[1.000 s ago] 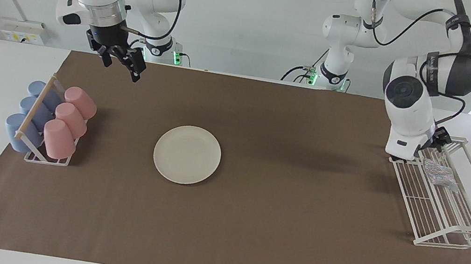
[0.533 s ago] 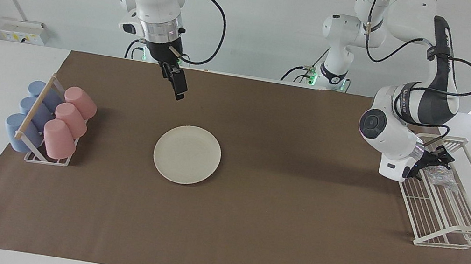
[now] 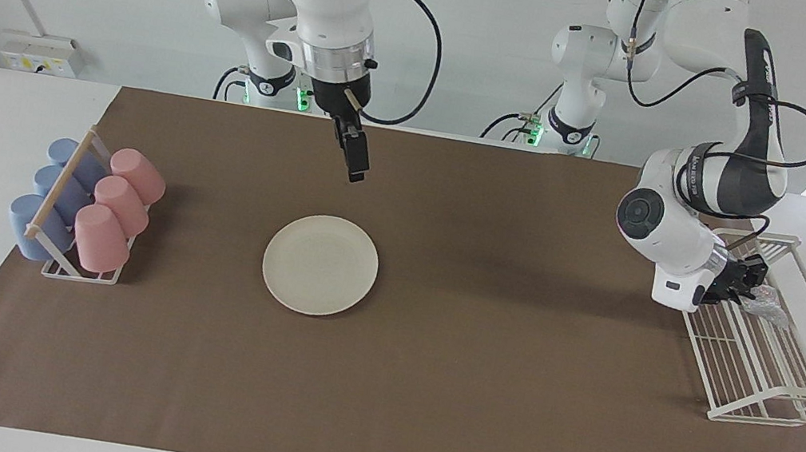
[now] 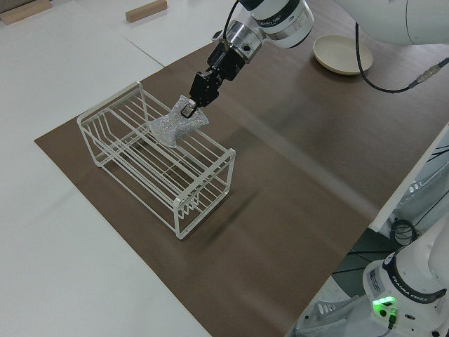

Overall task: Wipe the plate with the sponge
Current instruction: 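Grasp the clear sponge in the white basket with the left gripper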

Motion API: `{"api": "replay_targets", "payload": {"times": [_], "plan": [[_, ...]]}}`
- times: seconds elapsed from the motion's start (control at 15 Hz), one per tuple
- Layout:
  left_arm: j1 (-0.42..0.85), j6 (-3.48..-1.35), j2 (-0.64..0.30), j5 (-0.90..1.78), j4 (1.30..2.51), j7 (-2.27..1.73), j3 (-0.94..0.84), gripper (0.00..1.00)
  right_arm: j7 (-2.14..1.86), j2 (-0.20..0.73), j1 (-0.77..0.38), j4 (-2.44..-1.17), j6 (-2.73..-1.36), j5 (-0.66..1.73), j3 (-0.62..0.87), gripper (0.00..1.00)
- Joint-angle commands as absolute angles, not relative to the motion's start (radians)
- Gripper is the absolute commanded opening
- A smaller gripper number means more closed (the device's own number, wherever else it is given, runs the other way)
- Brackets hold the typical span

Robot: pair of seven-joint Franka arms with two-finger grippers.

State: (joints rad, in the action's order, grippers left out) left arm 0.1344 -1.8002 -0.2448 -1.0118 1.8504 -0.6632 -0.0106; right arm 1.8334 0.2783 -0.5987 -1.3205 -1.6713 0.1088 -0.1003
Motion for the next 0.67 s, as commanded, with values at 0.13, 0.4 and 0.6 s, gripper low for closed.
{"api": "replay_targets", "payload": {"times": [0.13,0.4,0.6], "plan": [[0.124,-1.746,-0.218,-0.835,1.693,-0.534,-0.012,0.00,2.029,0.419,-0.707,-1.143,-1.671,0.110,-0.103,1.00],[0.123,-1.573,-0.216,-0.530,1.464,-0.423,-0.011,0.00,2.036,0.402,-0.744,-1.173,-1.672,0.112,-0.101,1.00],[0.120,-1.453,-0.203,-0.260,1.370,-0.426,0.002,0.00,2.036,0.391,-0.746,-1.192,-1.677,0.112,-0.101,1.00]]}}
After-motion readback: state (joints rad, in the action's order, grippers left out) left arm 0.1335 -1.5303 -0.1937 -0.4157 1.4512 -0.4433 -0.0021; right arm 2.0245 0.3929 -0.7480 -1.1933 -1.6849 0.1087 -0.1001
